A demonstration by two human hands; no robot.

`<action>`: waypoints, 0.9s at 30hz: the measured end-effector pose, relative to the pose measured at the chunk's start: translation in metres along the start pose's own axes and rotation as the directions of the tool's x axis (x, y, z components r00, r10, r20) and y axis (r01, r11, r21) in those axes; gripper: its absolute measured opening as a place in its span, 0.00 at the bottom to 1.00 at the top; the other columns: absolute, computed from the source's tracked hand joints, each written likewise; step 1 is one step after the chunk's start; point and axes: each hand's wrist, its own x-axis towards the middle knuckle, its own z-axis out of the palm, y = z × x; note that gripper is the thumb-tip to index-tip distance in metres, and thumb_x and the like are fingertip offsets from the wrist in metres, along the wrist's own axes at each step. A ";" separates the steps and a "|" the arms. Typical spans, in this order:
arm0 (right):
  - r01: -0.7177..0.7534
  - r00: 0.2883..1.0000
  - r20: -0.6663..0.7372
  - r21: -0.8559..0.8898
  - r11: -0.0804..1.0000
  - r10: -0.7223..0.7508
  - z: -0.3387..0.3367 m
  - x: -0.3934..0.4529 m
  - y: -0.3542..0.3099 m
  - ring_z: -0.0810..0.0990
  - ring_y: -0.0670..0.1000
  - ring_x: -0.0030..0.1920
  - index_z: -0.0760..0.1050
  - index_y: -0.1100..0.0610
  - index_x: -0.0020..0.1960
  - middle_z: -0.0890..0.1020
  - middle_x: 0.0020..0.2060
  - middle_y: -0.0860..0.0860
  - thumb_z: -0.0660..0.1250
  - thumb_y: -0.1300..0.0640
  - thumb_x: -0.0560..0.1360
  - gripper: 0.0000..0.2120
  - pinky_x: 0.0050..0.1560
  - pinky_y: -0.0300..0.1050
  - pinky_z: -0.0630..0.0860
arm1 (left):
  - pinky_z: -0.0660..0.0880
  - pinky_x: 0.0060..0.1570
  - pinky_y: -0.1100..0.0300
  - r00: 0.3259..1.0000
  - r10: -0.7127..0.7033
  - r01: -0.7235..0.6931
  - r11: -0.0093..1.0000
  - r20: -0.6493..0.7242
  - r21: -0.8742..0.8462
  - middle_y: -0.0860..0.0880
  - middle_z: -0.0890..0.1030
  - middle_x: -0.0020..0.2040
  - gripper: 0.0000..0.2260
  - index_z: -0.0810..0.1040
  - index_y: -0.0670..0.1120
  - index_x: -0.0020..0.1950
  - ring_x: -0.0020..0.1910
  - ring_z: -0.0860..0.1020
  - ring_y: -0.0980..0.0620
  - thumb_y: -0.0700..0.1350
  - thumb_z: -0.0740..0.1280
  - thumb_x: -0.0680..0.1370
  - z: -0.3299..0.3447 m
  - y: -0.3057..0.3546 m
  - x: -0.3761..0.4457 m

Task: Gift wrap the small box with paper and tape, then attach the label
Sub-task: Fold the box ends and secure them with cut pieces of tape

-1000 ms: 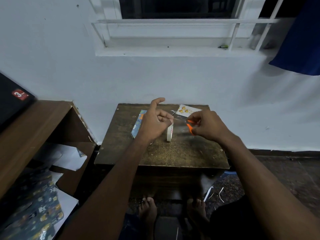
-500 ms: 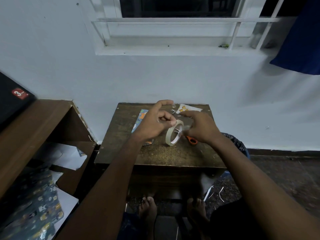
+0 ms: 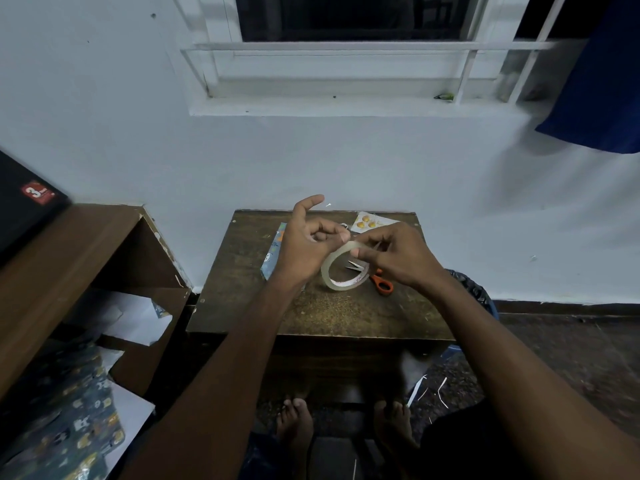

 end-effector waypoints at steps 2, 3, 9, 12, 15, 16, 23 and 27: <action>0.018 1.000 -0.020 0.028 0.999 -0.017 -0.001 0.001 0.000 0.79 0.44 0.30 0.89 0.49 0.49 0.85 0.32 0.42 0.78 0.56 0.75 0.04 0.35 0.37 0.72 | 0.81 0.52 0.60 0.998 -0.055 0.054 0.998 -0.037 -0.027 0.44 0.88 0.47 0.32 0.67 0.46 0.76 0.50 0.87 0.49 0.34 0.76 0.77 0.002 0.002 -0.001; 0.034 0.999 -0.034 0.034 0.999 -0.033 -0.002 0.002 0.001 0.79 0.45 0.30 0.89 0.50 0.49 0.85 0.32 0.42 0.78 0.56 0.75 0.04 0.34 0.37 0.72 | 0.80 0.55 0.59 0.995 -0.080 0.078 0.996 -0.058 -0.039 0.44 0.88 0.48 0.32 0.66 0.46 0.77 0.52 0.87 0.48 0.35 0.76 0.77 0.003 0.003 -0.002; 0.120 0.989 -0.078 -0.073 0.990 -0.126 0.000 0.005 0.006 0.74 0.44 0.29 0.89 0.49 0.51 0.84 0.36 0.37 0.80 0.55 0.73 0.07 0.35 0.35 0.66 | 0.75 0.67 0.56 0.987 -0.127 0.136 0.986 -0.096 0.094 0.51 0.89 0.45 0.36 0.62 0.47 0.81 0.55 0.85 0.57 0.42 0.76 0.78 0.002 -0.001 0.000; 0.101 0.990 -0.079 -0.153 0.983 -0.114 0.000 0.004 0.006 0.78 0.46 0.34 0.88 0.42 0.50 0.85 0.39 0.38 0.81 0.55 0.70 0.11 0.37 0.38 0.70 | 0.73 0.52 0.72 0.988 -0.109 0.138 0.939 -0.109 0.315 0.58 0.88 0.45 0.37 0.56 0.49 0.85 0.50 0.82 0.66 0.40 0.71 0.81 -0.001 -0.001 -0.001; 0.006 0.997 -0.074 -0.396 0.918 -0.038 0.006 0.004 0.008 0.83 0.48 0.43 0.88 0.42 0.49 0.87 0.44 0.42 0.81 0.55 0.69 0.11 0.42 0.44 0.76 | 0.76 0.45 0.73 0.990 -0.113 0.136 0.912 -0.082 0.387 0.56 0.88 0.49 0.35 0.52 0.47 0.86 0.45 0.84 0.62 0.34 0.65 0.83 -0.007 -0.003 0.001; -0.032 0.999 -0.052 -0.485 0.874 0.007 0.008 0.004 0.008 0.83 0.50 0.47 0.88 0.44 0.50 0.88 0.46 0.44 0.80 0.55 0.69 0.11 0.44 0.45 0.76 | 0.78 0.49 0.70 0.992 -0.107 0.128 0.903 -0.074 0.410 0.55 0.88 0.50 0.36 0.51 0.47 0.86 0.45 0.84 0.62 0.34 0.64 0.82 -0.009 -0.004 0.001; -0.113 0.970 0.109 -0.590 0.799 0.217 0.020 0.010 0.009 0.82 0.51 0.49 0.84 0.48 0.50 0.84 0.45 0.45 0.84 0.47 0.63 0.18 0.47 0.46 0.79 | 0.73 0.69 0.45 0.991 -0.015 0.107 0.680 -0.132 0.725 0.53 0.83 0.61 0.43 0.53 0.50 0.86 0.60 0.81 0.51 0.39 0.74 0.78 -0.028 -0.007 0.004; -0.100 0.988 0.069 -0.407 0.908 0.139 0.033 0.016 -0.002 0.82 0.47 0.48 0.81 0.48 0.42 0.85 0.45 0.45 0.83 0.42 0.65 0.15 0.45 0.44 0.75 | 0.58 0.77 0.40 0.937 -0.157 0.345 0.566 -0.313 0.749 0.42 0.63 0.83 0.47 0.44 0.44 0.86 0.80 0.62 0.38 0.49 0.74 0.79 -0.040 -0.003 0.001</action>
